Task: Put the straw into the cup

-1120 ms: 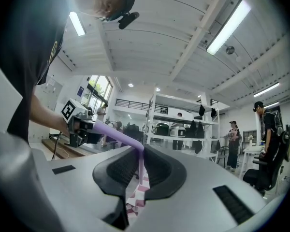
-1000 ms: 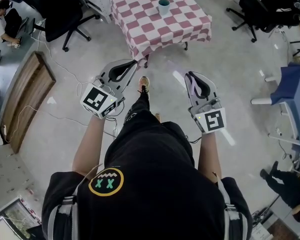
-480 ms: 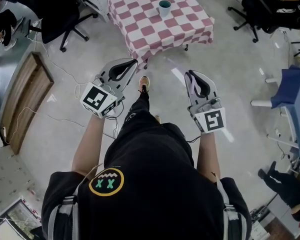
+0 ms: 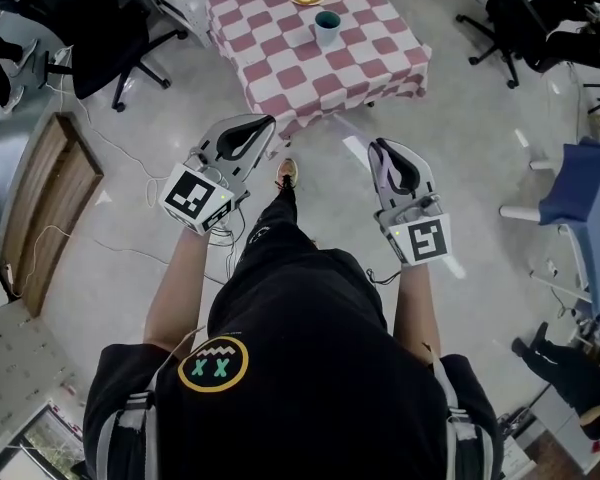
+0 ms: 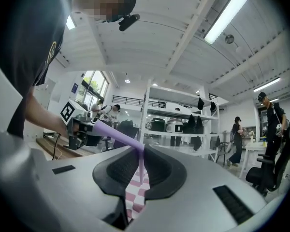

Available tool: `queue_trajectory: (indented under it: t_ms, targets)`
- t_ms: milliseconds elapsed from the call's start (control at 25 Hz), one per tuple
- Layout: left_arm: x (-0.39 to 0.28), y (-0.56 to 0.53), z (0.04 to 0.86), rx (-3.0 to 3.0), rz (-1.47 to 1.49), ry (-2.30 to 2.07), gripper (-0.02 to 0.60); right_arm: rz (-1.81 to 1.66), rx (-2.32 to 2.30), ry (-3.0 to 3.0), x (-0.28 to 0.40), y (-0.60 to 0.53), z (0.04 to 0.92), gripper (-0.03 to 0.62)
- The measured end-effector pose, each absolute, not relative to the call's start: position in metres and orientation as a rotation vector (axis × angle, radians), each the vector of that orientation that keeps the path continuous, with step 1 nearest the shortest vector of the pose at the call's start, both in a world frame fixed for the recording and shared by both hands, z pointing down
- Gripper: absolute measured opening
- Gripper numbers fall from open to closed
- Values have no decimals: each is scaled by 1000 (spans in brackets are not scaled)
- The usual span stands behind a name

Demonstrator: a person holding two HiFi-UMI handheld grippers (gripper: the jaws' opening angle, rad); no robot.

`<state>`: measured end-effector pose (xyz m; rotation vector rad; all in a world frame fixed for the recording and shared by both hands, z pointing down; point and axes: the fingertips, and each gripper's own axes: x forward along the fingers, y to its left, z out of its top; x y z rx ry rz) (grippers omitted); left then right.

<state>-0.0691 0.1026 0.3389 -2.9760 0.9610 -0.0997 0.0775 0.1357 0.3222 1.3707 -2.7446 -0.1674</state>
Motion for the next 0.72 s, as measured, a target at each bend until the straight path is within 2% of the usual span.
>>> queue_trajectory:
  t_ms: [720]
  targets:
    - [-71, -58, 337, -3062, -84, 825, 20, -151, 1422, -2628, 68, -16, 321, 57]
